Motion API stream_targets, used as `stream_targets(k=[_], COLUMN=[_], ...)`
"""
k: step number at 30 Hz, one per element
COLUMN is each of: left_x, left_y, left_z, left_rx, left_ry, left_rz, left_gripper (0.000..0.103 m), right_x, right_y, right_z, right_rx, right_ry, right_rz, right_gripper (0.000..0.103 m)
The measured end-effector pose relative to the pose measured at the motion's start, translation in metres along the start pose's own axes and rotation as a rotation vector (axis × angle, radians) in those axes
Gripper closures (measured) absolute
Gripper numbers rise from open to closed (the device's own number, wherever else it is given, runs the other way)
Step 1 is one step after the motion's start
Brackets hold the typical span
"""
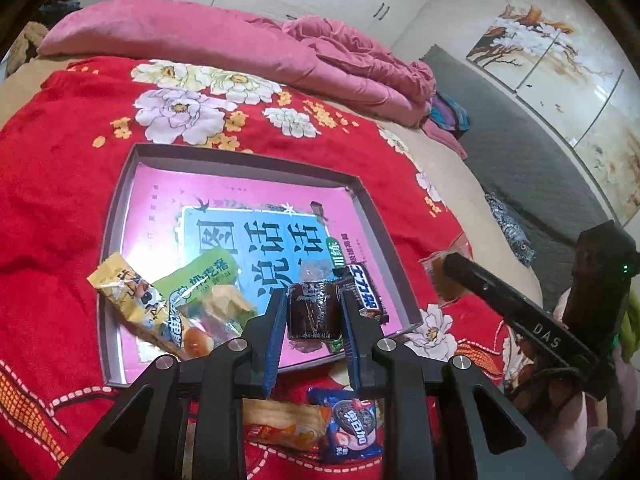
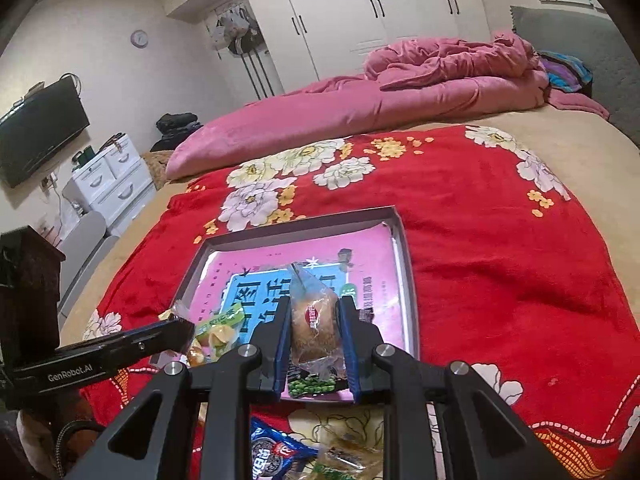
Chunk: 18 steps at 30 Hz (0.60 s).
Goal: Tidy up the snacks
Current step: 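Carry the brown candy with the left gripper while the right carries the round cake over the tray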
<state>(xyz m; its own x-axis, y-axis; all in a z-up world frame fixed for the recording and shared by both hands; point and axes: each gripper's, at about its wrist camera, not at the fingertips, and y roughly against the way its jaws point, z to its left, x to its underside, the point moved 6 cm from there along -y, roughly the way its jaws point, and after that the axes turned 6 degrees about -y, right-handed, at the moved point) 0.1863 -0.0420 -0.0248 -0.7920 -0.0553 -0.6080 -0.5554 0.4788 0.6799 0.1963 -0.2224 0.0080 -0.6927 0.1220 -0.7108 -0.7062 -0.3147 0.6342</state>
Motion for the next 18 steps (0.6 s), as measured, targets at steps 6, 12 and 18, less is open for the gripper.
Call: stream_targets(k=[6,12,18], left_x=[0.003,0.006,0.013], left_y=[-0.016,-0.032,-0.046], left_z=[0.001,0.002,0.002], left_rx=[0.004,0.016,0.016], left_ry=[-0.010,-0.021,-0.047], left_rz=[0.019,0.040,0.060], left_gripper=[0.076,0.076,0.076], right_x=[0.003,0.005,0.007], right_y=[-0.004,-0.009,-0.016], right_z=[-0.009,-0.018,-0.022], right_rx=[0.021,0.040,0.053], right_ry=[-0.017,-0.029,-0.038], right_rz=[0.008,0.015,0.028], right_gripper=[0.080,0.079,0.080])
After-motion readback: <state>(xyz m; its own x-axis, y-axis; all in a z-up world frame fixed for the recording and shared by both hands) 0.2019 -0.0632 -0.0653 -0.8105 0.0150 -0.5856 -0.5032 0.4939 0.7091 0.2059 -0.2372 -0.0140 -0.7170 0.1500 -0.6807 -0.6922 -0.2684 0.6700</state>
